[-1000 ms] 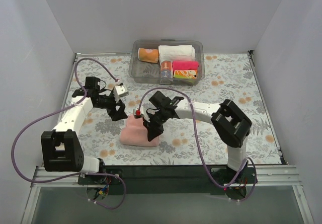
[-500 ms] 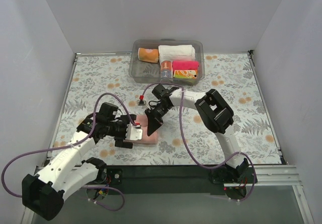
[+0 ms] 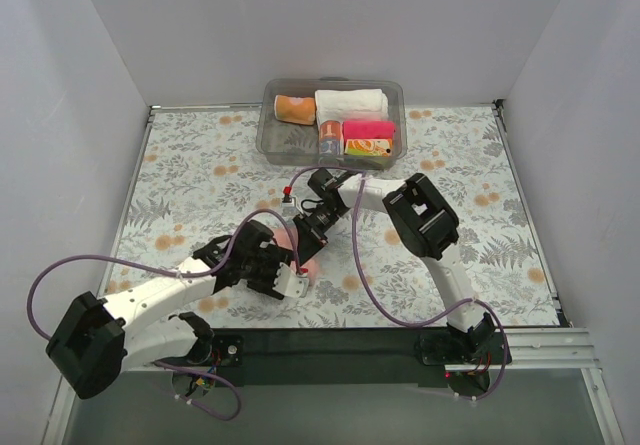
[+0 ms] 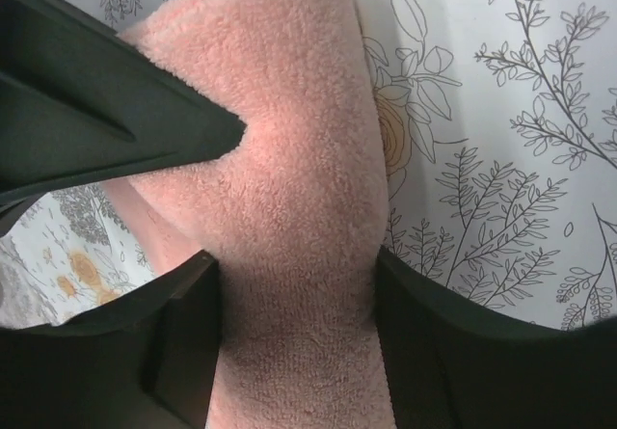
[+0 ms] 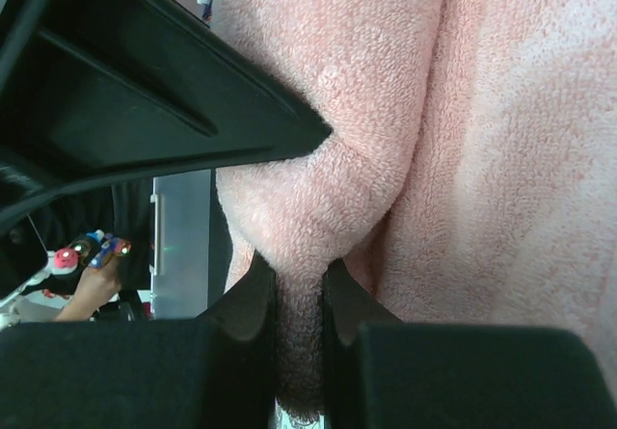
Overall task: Roll the towels
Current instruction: Roll the towel
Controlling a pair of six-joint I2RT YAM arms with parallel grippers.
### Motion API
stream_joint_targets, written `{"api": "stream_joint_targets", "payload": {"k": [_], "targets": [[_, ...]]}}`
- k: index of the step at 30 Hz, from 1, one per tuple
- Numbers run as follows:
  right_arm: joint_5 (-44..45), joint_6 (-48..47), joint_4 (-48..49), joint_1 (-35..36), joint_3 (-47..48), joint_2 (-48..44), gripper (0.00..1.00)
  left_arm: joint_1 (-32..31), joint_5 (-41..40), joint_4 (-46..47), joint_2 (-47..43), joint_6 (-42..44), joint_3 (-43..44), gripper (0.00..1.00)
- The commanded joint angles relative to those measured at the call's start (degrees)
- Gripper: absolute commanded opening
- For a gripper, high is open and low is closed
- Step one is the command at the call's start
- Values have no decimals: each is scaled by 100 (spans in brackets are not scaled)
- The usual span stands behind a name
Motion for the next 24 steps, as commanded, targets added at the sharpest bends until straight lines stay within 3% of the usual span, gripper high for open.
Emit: {"api": "stream_joint_targets", "payload": {"k": [1, 2, 3, 6, 8, 15, 19, 24], "targets": [[1742, -259, -421, -13, -398, 179, 11, -32, -304, -564, 504, -105, -48, 48], [1769, -259, -412, -57, -452, -48, 19, -32, -129, -803, 819, -27, 57, 41], [1830, -267, -395, -110, -504, -172, 22, -32, -84, -962, 996, -78, 215, 27], [1900, -276, -325, -382, -724, -743, 34, 117, 513, -1498, 1358, -193, 671, 12], [1997, -241, -53, -610, -1004, -1303, 39, 170, 751, -1674, 1525, -255, 892, 8], [2709, -425, 747, -971, -1927, -2984, 54, 521, 1744, -2694, 2684, -150, 1894, 4], [3157, -610, 1334, -954, -2734, -3959, 70, 855, 2262, -3369, 3605, 79, 2615, 11], [3798, -838, 2092, -551, -3580, -5191, 74, 1321, 2536, -4030, 4802, 492, 3729, 15]]}}
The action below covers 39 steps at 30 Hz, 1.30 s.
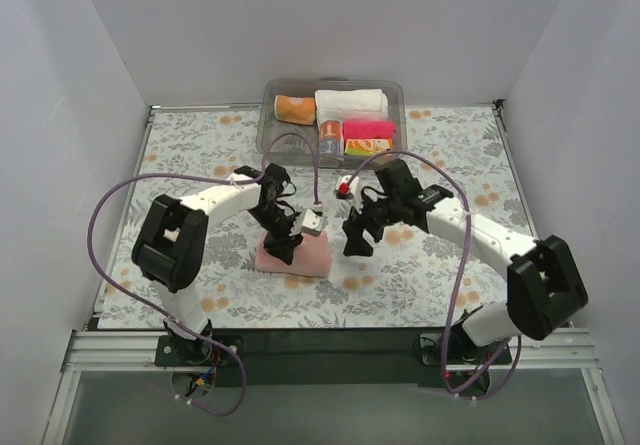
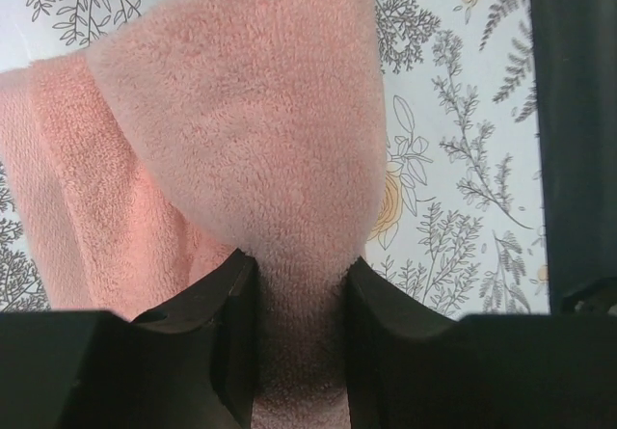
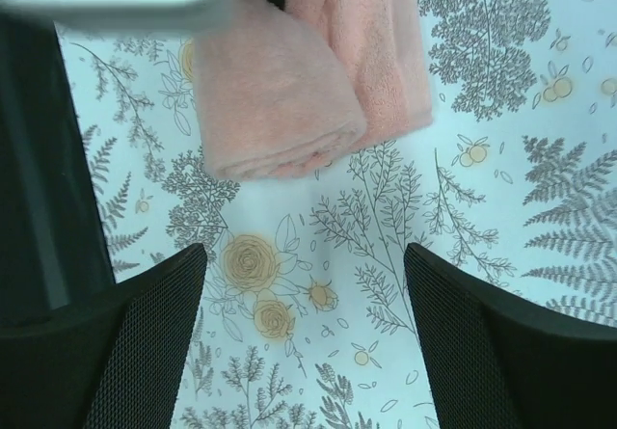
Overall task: Roll the towels
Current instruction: Roll the towel
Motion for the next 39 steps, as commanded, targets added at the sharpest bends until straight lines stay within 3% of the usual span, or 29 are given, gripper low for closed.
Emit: {"api": "stream_joint_targets", "payload": {"k": [1, 5, 10, 19, 22, 25, 26, 28, 33, 34, 39], "targets": [[834, -386, 818, 562, -381, -560, 74, 198, 254, -1228, 963, 269, 274, 15], [1644, -755, 1117, 1284, -584, -658, 78, 409, 395, -1624, 1928, 498, 1091, 16], [2505, -1186, 1766, 2004, -601, -281, 86, 550, 483, -1853, 2493, 647, 1900, 22], [2622, -1573, 2304, 2340, -320, 835, 84, 629, 588, -1976, 2880, 779, 2235, 25], [2385, -1591, 2304, 2357, -320, 1125, 74, 691, 632, -1889, 2933, 701, 2306, 26], [2253, -1521, 2156, 2323, -285, 1319, 39, 752, 737, -1643, 2837, 507, 2236, 32], [2182, -1477, 2025, 2322, -250, 1329, 22, 770, 833, -1564, 2697, 446, 2201, 34], [1919, -1363, 1717, 2244, -258, 1294, 2, 927, 948, -1423, 2443, 314, 2130, 41], [1244, -1091, 874, 1989, -145, 1311, 1, 1339, 1054, -1387, 2020, 199, 2121, 52], [1128, -1038, 750, 1849, -101, 1363, 1, 1428, 1080, -1405, 1958, 191, 2147, 76], [416, -660, -31, 1479, 268, 1636, 1, 2121, 1265, -1362, 1431, 59, 2183, 78]]}}
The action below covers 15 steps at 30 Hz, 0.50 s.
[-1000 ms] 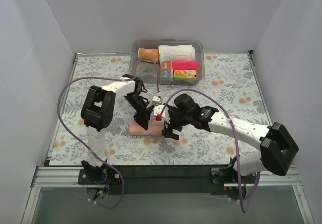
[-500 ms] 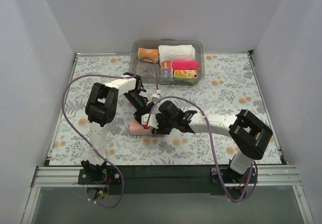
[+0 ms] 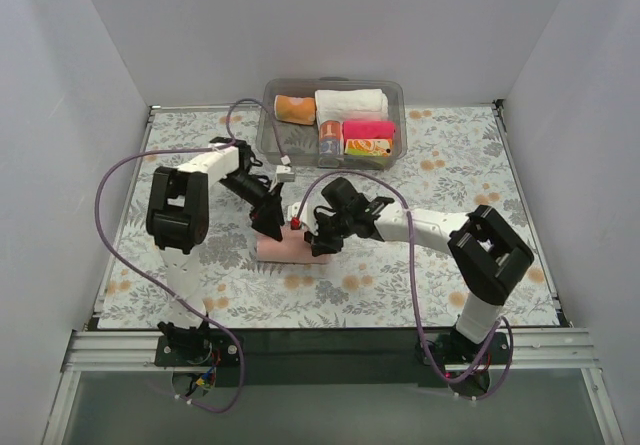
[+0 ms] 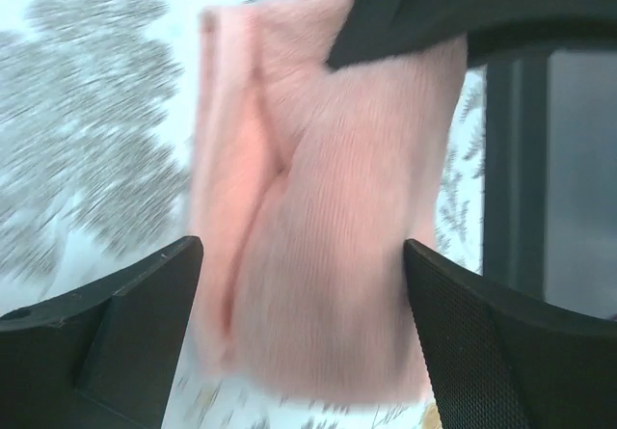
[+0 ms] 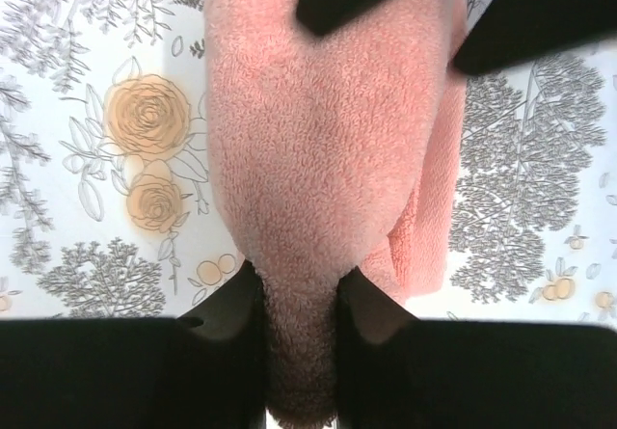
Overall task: Roll the towels
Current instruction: Roll the towel
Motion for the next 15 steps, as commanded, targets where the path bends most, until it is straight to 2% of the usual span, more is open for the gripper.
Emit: {"api": "stream_joint_targets", "payload": {"k": [1, 6, 8, 11, 12, 14, 15], "targets": [[-1362, 595, -1705, -280, 288, 396, 1, 687, -313, 647, -855, 74, 26, 78], [-2077, 850, -2391, -545, 913, 960, 1, 1363, -365, 980, -1375, -137, -263, 79], [-2402, 939, -2566, -668, 1202, 1276, 1, 1443, -470, 1148, -1777, -207, -413, 79], [-2789, 974, -2971, -817, 1632, 1794, 1, 1444, -672, 1771, -2454, -277, -1071, 81], [-2877, 948, -3181, -861, 1739, 1926, 1, 1409, -743, 2155, -2996, -330, -1273, 84], [-3053, 948, -3288, -976, 1880, 2260, 1, 1164, -1084, 2474, -3491, -261, -1915, 86], [-3114, 939, -3340, -1011, 1967, 2340, 1, 858, -1391, 2754, -4042, -191, -2134, 86]]}}
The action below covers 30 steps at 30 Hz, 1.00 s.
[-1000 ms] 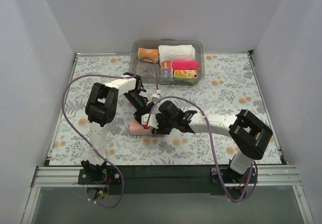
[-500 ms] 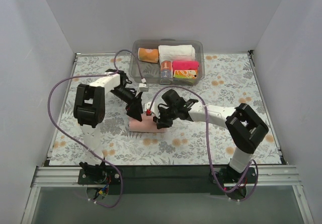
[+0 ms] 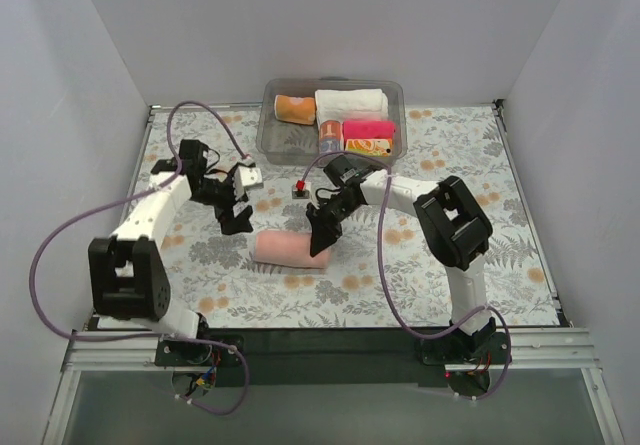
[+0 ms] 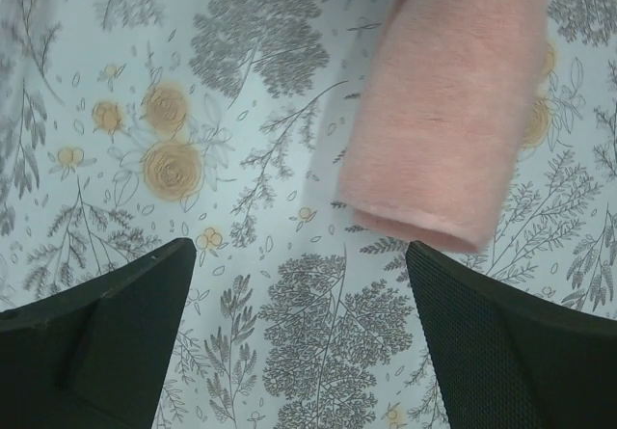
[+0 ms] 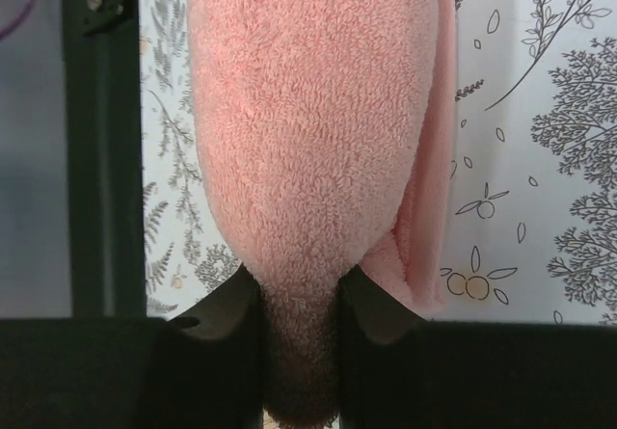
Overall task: Roll the towels
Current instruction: Roll the towel
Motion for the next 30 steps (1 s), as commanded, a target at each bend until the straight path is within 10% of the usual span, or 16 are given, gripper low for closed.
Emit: {"api": "stream_joint_targets", "payload": {"k": [1, 7, 14, 30], "targets": [[-334, 106, -1160, -86, -1, 700, 1, -677, -737, 1093, -1369, 183, -965, 86], [-511, 89, -1335, -280, 359, 1289, 1, -2381, -2028, 2596, -3083, 272, -2586, 92], [-625, 53, -1458, -333, 790, 1800, 1, -3884, -2891, 3695, -3094, 290, -3430, 93], [-124, -96, -1441, -333, 1150, 2495, 1, -4660, -3947, 4944, -1934, 299, -4274, 83]]}}
